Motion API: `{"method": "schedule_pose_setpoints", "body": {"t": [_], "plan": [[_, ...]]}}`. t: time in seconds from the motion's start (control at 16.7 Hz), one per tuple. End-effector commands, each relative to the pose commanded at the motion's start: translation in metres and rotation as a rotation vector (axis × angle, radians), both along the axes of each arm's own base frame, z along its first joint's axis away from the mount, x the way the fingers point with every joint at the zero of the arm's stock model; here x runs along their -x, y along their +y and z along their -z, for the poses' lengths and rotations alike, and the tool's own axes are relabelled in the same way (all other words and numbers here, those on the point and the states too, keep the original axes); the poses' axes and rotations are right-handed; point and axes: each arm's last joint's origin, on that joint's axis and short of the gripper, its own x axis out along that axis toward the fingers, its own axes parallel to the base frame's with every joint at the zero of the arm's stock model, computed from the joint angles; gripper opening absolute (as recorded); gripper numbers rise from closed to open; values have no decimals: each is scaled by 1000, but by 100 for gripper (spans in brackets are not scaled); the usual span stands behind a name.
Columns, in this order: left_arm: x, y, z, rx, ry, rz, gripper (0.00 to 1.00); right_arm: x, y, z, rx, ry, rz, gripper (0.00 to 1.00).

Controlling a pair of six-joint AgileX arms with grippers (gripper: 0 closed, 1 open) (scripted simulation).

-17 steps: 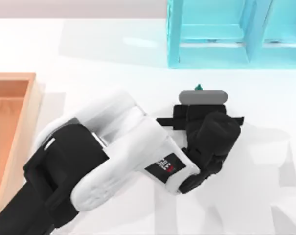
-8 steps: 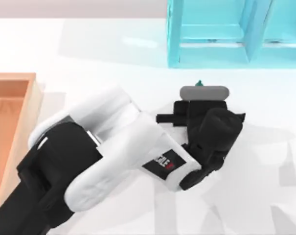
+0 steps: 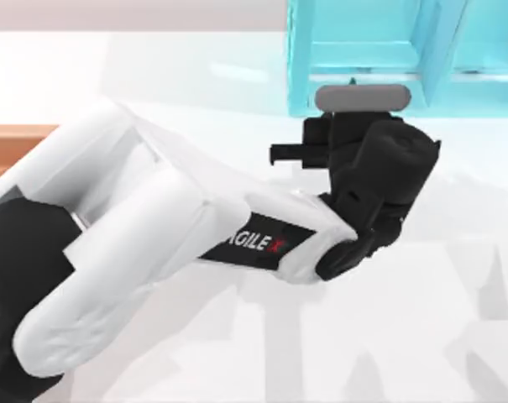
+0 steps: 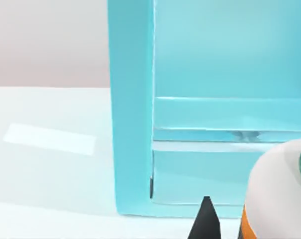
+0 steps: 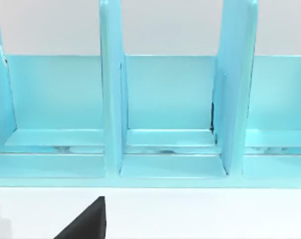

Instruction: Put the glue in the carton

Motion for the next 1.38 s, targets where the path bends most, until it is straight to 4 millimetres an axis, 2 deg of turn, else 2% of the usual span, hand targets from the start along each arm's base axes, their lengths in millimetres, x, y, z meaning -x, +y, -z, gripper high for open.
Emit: {"method": "schedule_pose_setpoints", "body": {"t": [0.24, 0.42, 0.6, 0.72, 0.9, 1.08, 1.26, 1.38], "plan": [[0, 0, 1, 0, -1, 0, 0, 0, 0, 0, 0, 0, 0, 100], [-11, 6, -13, -33, -3, 22, 0, 0, 0, 0, 0, 0, 0, 100], [-38, 29, -40, -145, 5, 78, 0, 0, 0, 0, 0, 0, 0, 100], [-62, 56, -60, -267, 22, 130, 0, 0, 0, 0, 0, 0, 0, 100], [-98, 114, -85, -493, 74, 231, 0, 0, 0, 0, 0, 0, 0, 100], [-126, 191, -101, -729, 161, 369, 0, 0, 0, 0, 0, 0, 0, 100], [-136, 280, -104, -910, 276, 557, 0, 0, 0, 0, 0, 0, 0, 100], [-131, 341, -97, -968, 352, 710, 0, 0, 0, 0, 0, 0, 0, 100]]}}
